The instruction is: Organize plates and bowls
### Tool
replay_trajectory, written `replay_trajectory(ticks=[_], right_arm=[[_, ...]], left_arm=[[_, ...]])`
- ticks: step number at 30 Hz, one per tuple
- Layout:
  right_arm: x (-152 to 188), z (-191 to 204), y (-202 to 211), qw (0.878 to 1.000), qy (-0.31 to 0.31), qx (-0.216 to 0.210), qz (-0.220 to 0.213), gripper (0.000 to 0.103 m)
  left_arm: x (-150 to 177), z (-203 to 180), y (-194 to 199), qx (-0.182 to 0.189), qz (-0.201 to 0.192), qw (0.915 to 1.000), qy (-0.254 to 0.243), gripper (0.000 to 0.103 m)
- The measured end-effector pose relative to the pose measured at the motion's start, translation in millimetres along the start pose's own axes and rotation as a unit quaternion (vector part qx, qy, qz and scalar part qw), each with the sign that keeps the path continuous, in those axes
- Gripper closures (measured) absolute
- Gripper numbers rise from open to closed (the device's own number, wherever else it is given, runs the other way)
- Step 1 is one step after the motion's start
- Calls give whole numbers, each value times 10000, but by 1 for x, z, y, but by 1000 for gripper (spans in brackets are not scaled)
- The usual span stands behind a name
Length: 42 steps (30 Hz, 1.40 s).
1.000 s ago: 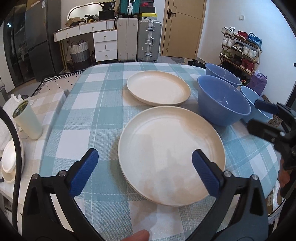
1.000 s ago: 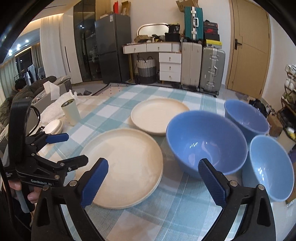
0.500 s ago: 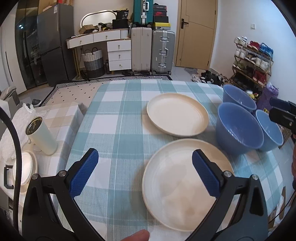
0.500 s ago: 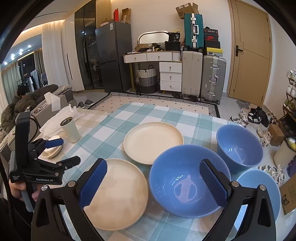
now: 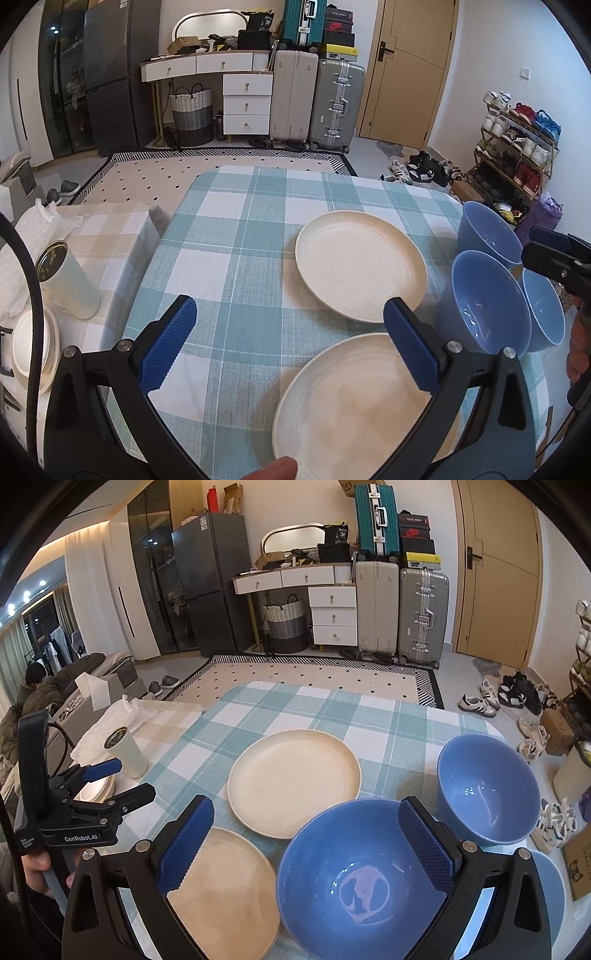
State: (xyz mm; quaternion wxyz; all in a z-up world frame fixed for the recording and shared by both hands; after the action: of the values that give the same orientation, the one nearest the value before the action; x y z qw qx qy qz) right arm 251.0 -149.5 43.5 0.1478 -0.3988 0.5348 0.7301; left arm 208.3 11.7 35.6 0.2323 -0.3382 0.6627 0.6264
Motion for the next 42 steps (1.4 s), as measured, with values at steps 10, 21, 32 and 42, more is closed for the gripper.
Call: replay_trajectory(ticks=[10, 21, 32, 42], right_arm=[[-19, -20, -42, 9992, -128, 44, 363, 1], [-21, -37, -93, 9960, -99, 191, 863, 1], [-16, -48, -150, 9876, -333, 131, 1530, 2], [-12, -59, -194, 9789, -371, 210, 1998, 23]], left_arm=[[-9, -2, -48, -42, 324, 9994, 99, 2], [-8, -8, -98, -52, 671, 9976, 145, 2], [-5, -2, -140, -76, 1011, 9945, 272, 2], [0, -1, -168, -41, 1292, 9912, 299, 2]])
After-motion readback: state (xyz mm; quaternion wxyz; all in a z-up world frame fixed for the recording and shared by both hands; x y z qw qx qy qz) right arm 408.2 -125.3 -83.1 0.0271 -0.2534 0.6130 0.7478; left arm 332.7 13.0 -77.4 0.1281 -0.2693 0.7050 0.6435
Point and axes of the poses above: each gripper's, at about its wrist camera, not at the fingertips, and y roughly against the way its jaws point, z to its left, x to its underside, the point moved 6 cm from there along -y, roughly the way its jaws point, and after that the axes turned 1 degree about -z, right-handed, at the moved point
